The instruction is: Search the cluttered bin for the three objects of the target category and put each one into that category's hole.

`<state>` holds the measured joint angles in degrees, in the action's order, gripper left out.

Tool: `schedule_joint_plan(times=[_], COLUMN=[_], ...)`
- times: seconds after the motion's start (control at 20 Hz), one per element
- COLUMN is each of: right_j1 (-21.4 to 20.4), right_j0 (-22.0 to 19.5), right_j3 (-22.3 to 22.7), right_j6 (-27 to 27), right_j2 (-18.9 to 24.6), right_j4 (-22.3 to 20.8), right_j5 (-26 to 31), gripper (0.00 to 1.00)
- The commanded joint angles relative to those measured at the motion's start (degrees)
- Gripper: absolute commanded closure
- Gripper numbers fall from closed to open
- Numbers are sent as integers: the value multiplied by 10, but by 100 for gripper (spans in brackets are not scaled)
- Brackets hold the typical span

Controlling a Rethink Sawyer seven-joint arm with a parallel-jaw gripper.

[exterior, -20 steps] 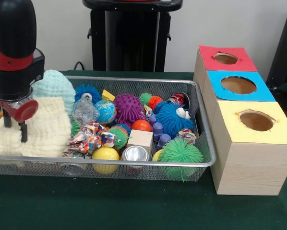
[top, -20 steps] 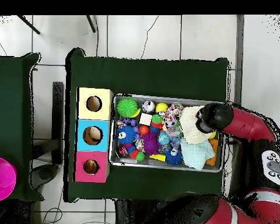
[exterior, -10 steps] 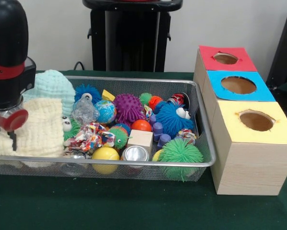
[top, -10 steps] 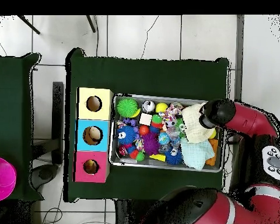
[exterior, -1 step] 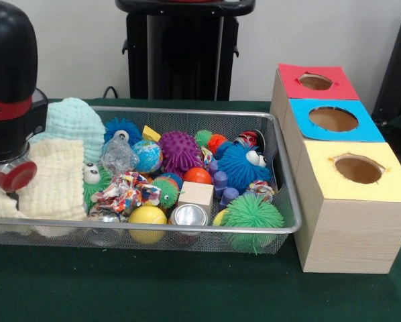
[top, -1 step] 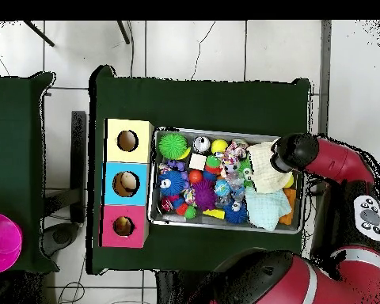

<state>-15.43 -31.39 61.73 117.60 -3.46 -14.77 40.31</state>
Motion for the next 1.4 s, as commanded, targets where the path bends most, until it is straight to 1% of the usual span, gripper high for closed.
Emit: schedule_joint_plan(times=[0.05, 0.15, 0.2, 0.5, 0.65, 0.95, 1.25, 1.4], right_j1=[47, 40, 41, 37, 28, -30, -90, -115], right_j0=[-12, -13, -14, -18, -26, -51, -71, -78], right_j3=[19, 28, 24, 30, 45, 118, 183, 207], right_j6=[-35, -23, -26, -32, -40, -73, -95, -100], right_j2=[20, 22, 22, 27, 35, 54, 67, 72], right_j4=[-39, -41, -37, -33, -30, -27, -33, -31], right_j5=[-16, -54, -41, -38, -41, -50, -43, -27], gripper=[100, 100, 100, 100, 100, 100, 100, 100])
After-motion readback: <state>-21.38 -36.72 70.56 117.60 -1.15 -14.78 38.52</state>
